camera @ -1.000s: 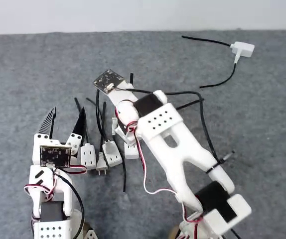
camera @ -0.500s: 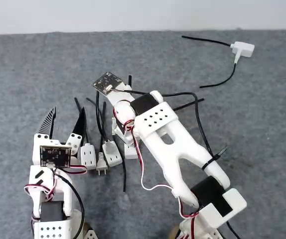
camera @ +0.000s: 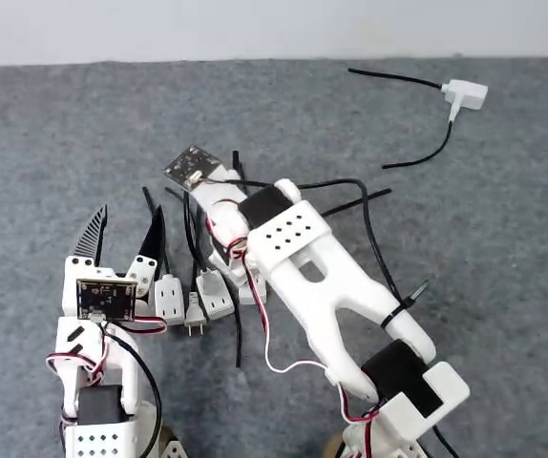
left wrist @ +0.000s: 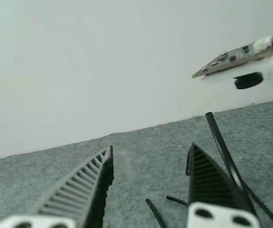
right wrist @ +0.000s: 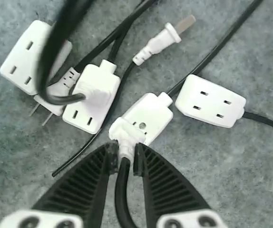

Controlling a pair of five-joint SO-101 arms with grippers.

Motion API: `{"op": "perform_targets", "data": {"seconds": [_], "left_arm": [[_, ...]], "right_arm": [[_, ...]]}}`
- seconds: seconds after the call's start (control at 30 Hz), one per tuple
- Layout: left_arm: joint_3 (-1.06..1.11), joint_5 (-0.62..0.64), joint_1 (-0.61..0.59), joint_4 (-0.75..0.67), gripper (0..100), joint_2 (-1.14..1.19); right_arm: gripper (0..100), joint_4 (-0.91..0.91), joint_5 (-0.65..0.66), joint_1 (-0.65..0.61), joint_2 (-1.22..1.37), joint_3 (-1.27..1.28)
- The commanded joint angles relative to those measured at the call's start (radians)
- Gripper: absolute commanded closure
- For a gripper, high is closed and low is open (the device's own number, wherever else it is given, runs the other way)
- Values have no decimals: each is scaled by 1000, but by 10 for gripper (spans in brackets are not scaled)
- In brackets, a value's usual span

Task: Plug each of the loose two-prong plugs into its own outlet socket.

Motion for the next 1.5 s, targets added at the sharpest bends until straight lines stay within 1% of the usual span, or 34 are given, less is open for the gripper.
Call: {"op": "perform_targets", "data": {"seconds": [0.0, 0.37, 0.53, 0.73, 0.83, 0.97, 1.17, 1.47], "left_arm": [[-5, 3, -5, -34, 761, 6], [-5, 3, -5, -34, 761, 6], [-5, 3, -5, -34, 761, 6], [-5, 3, -5, -34, 761, 6], [-5, 3, -5, -34, 761, 6], [-5, 3, -5, -34, 761, 6], [-5, 3, -5, -34, 761, 6], [-5, 3, -5, -34, 761, 6]], "right_arm": [[991, -12, -17, -10, -2, -32], [991, 21, -14, 10, -2, -32], [991, 67, -14, 10, -21, -40], [991, 61, -15, 12, -19, -38], [991, 28, -14, 15, -21, -40], [991, 2, -12, 47, -15, -35], [991, 13, -12, 84, -15, -34], [991, 24, -21, 30, -15, -2]]}}
